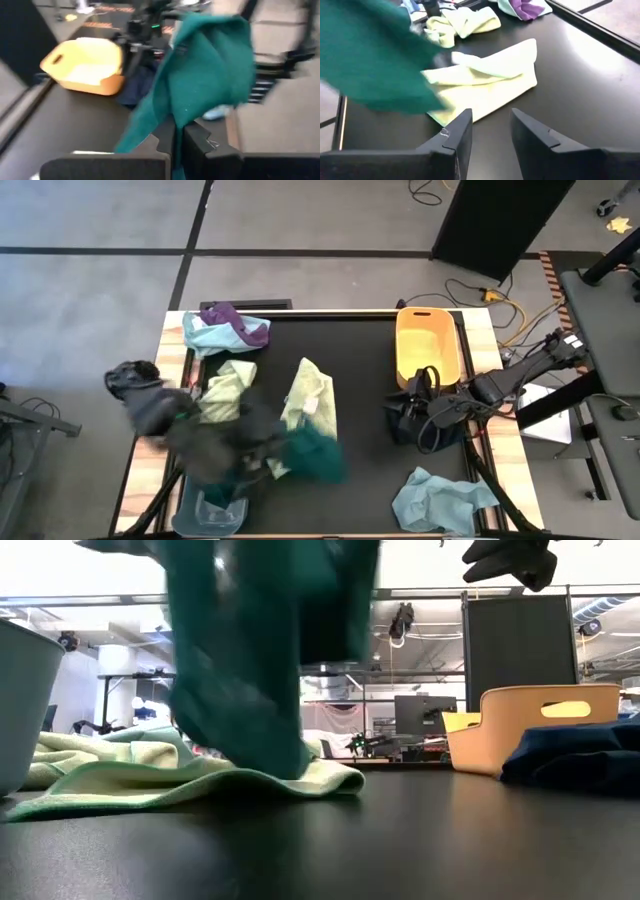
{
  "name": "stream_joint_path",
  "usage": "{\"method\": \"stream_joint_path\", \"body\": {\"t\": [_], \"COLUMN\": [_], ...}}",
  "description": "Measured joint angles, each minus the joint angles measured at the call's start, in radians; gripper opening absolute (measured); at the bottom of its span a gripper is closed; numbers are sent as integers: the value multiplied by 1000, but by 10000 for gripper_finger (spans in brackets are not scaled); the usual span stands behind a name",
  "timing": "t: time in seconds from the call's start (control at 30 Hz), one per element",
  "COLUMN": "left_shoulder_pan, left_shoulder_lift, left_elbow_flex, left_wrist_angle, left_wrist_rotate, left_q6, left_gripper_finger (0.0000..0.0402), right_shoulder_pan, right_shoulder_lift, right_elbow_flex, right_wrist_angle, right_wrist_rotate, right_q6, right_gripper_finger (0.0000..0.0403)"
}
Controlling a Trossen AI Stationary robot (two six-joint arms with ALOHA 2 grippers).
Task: Sort microfiber towel by color & place in baskets
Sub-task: Put the dark green microfiber towel into the green bin
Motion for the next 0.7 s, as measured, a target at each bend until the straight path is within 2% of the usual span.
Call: {"method": "stream_joint_path", "body": {"t": [0.2,0.33,0.43,0.53,0.7], "left_shoulder_pan": [-262,-430,-538,-637,-733], "left_shoulder_lift": [-49,-98,-117,-166,-238], "left_elbow_flex": [4,54,93,92,94], "left_wrist_angle": [-45,-30,-30,5,13], "left_wrist_rotate": [-158,-195,-245,-345,-498], "left_q6": [-192,-256,-265,-228,-147], "left_gripper_finger": [0,0,0,0,0], "right_shoulder_pan": [0,0,0,0,2], "right_shoulder_lift": [70,126,166,203,245], "right_elbow_flex": [0,0,0,0,0], "right_wrist_angle": [24,49,50,51,51], "right_wrist_rotate": [21,24,23,22,18], "right_q6": [55,73,129,184,268], "right_gripper_finger": [110,104,98,92,80]}}
